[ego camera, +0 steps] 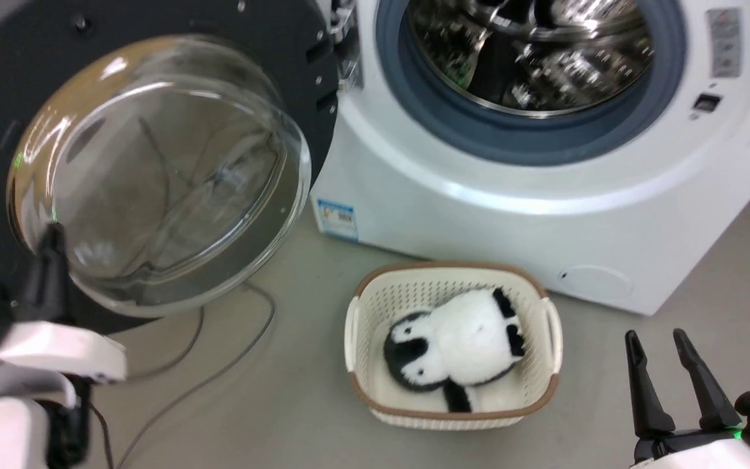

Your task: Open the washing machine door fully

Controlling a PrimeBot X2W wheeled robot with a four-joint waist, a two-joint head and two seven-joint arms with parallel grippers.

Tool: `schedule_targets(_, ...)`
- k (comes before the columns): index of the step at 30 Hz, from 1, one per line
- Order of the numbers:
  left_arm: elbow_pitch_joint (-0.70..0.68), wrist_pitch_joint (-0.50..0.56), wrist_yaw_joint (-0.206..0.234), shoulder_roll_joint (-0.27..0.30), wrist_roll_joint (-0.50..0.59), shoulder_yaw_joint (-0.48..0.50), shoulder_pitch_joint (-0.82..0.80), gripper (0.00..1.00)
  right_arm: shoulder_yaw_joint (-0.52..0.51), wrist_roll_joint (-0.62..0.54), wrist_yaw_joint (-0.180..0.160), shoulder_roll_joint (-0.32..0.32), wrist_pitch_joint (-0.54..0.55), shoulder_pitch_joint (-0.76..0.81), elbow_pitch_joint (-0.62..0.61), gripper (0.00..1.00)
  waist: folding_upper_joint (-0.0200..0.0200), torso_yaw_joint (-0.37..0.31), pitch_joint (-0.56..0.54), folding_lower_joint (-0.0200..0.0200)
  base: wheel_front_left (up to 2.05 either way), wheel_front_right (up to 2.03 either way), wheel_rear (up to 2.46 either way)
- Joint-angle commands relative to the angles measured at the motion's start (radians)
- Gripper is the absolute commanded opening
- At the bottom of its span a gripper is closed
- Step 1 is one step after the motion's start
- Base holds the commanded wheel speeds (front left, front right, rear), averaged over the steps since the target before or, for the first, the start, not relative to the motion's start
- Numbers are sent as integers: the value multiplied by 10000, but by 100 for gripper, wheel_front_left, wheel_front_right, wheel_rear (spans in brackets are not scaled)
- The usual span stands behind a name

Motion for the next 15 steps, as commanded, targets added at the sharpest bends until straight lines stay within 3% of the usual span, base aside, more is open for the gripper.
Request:
schedule_targets(1,-319,40,50,-139,84,-136,320,0,-3,-75,8,-24,-90,136,-139,100,0,-337,-426,0,0,0,0)
schedule_targets(7,-1401,197,77,-701,212,-906,1161,0,-138,-264,8,44,-169,301,-663,100,0,-884,-862,0,0,0,0)
schedule_targets(15,-1818,47,150,-1172,496,-1707,1904,0,-122,-560,8,257,-195,378,-1054,100,0,-1702,-1078,0,0,0,0)
